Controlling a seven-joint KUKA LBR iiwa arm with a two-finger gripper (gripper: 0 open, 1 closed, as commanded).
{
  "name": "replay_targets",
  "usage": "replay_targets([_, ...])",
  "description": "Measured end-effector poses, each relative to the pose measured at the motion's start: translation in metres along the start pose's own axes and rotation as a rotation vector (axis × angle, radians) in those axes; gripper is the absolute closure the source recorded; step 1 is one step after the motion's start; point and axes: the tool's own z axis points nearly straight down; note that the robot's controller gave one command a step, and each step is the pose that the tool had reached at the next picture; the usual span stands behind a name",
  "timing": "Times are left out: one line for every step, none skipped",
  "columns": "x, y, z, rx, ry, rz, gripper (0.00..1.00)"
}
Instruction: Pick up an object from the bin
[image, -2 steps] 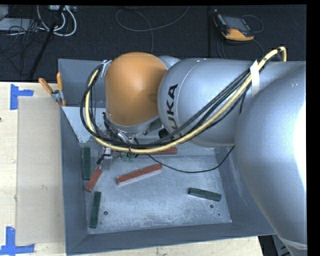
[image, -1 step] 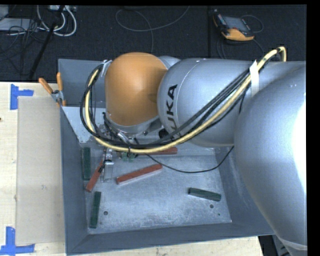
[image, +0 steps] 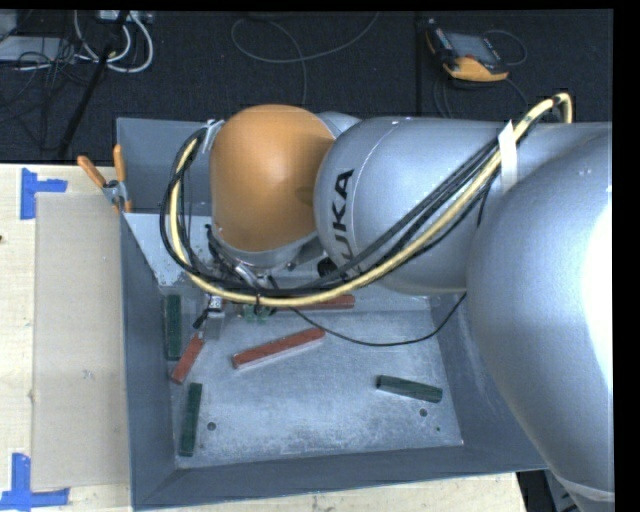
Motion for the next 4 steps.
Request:
replay_targets([0.0,0.0,0.0,0.0,0.0,0.001,0.0])
replay_targets([0.074,-0.063,0.096,0.006,0.012,0.101,0.0])
replay_targets([0.007,-0.107,-0.022,-0.001,-0.012,0.1,0.0])
replay_targets([0.027,-0.145,0.123,0.002,0.005,0.29,0.0])
